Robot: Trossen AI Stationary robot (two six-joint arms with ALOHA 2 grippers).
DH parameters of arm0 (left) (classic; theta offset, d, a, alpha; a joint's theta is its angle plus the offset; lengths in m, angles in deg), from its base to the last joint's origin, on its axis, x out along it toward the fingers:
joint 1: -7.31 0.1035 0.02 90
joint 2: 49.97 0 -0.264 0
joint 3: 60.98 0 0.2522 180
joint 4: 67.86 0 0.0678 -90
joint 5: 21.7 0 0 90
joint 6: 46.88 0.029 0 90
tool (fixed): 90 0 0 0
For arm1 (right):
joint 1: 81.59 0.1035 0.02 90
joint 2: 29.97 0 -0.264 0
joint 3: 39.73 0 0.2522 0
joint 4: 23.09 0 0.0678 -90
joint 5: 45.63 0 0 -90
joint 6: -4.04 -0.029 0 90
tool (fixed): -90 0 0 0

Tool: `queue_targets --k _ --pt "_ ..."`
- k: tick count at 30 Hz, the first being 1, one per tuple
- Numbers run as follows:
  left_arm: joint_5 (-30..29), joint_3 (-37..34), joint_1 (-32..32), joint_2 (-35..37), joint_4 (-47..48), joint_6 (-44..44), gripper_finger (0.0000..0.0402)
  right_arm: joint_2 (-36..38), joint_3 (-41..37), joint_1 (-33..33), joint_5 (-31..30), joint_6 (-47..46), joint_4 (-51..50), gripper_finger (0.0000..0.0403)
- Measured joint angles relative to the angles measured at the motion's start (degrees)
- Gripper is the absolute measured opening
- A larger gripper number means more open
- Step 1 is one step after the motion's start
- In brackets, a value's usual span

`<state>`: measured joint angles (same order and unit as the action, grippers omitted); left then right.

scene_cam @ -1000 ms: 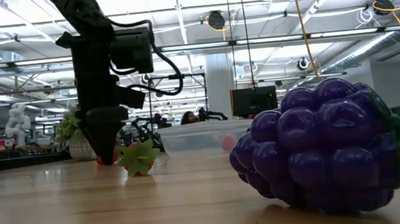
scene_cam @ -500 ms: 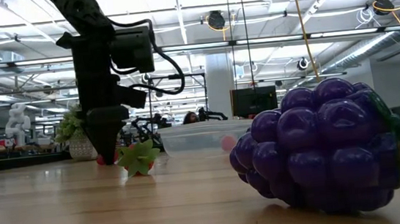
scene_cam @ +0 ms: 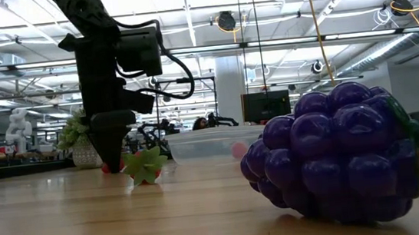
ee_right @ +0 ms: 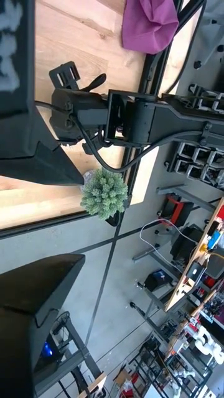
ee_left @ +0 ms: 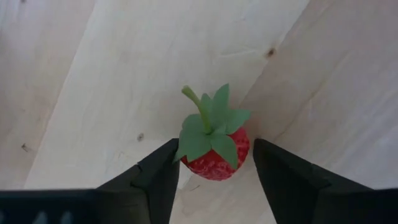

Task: Pick and placing Produce into tupperware
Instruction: Put the left strawberry into the transparent bin

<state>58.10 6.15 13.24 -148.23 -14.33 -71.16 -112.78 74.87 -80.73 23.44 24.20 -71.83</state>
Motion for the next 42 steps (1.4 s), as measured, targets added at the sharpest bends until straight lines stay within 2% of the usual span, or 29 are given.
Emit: queue_targets --k 6,12,19,24,32,42 --pt "-0.19 0.11 0.02 0.40 0.58 0.02 0.0204 0.00 0.00 0.00 0.00 0.00 0.00 0.0181" --pt "-4.22 0.31 0.24 3.19 2.71 0.03 0.0197 0.00 0.00 0.00 0.00 -0.03 -0.02 0.0181" --pt "-3.87 0.39 0.15 8.33 4.04 -0.49 0.0191 0.00 0.02 0.00 0.00 -0.03 0.00 0.0181" --pt "-3.42 0.43 0.15 9.55 3.82 -1.39 0.0193 0.00 0.00 0.01 0.00 -0.37 0.00 0.0181" --pt "-2.48 0.44 0.39 8.59 3.66 -1.75 0.0215 0.00 0.00 0.00 0.02 -1.51 -0.22 0.0181" --pt "-2.13 0.44 0.44 7.93 3.37 -1.90 0.0265 0.00 0.02 0.00 0.00 -1.49 -0.02 0.0181"
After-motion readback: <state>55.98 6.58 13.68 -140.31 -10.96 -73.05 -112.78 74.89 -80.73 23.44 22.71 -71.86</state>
